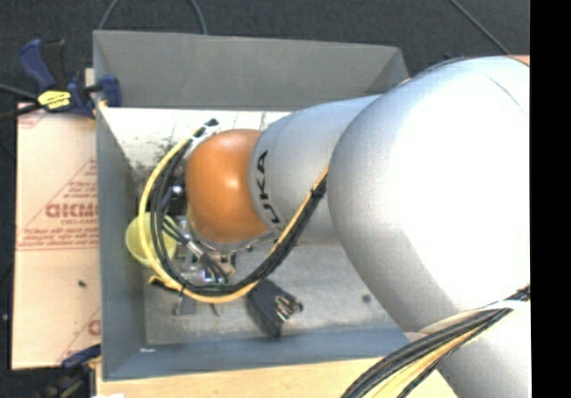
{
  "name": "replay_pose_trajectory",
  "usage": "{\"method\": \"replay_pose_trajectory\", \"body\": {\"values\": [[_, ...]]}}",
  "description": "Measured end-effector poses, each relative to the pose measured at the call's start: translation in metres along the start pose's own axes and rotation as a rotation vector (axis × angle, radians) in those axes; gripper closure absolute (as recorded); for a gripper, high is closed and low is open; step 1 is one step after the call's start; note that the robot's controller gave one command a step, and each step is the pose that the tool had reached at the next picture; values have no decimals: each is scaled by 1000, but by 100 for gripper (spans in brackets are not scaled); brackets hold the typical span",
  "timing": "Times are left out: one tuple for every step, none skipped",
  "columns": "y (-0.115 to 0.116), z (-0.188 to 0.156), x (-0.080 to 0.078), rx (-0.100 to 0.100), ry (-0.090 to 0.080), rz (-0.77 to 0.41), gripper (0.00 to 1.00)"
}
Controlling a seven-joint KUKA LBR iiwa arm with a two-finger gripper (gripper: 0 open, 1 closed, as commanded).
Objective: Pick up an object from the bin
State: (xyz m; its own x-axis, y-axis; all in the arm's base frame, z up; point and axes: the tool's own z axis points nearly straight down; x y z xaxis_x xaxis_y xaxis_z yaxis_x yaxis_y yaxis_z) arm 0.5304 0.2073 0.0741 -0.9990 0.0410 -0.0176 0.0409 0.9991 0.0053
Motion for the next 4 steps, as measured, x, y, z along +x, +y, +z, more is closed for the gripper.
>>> {"method": "replay_pose_trajectory", "body": {"values": [[-29, -1, 6, -6, -4, -397, 100], [-28, -1, 6, -6, -5, -396, 100], [-28, -5, 6, -7, -6, -395, 100], [-30, -28, 7, -5, 1, -392, 100]]}}
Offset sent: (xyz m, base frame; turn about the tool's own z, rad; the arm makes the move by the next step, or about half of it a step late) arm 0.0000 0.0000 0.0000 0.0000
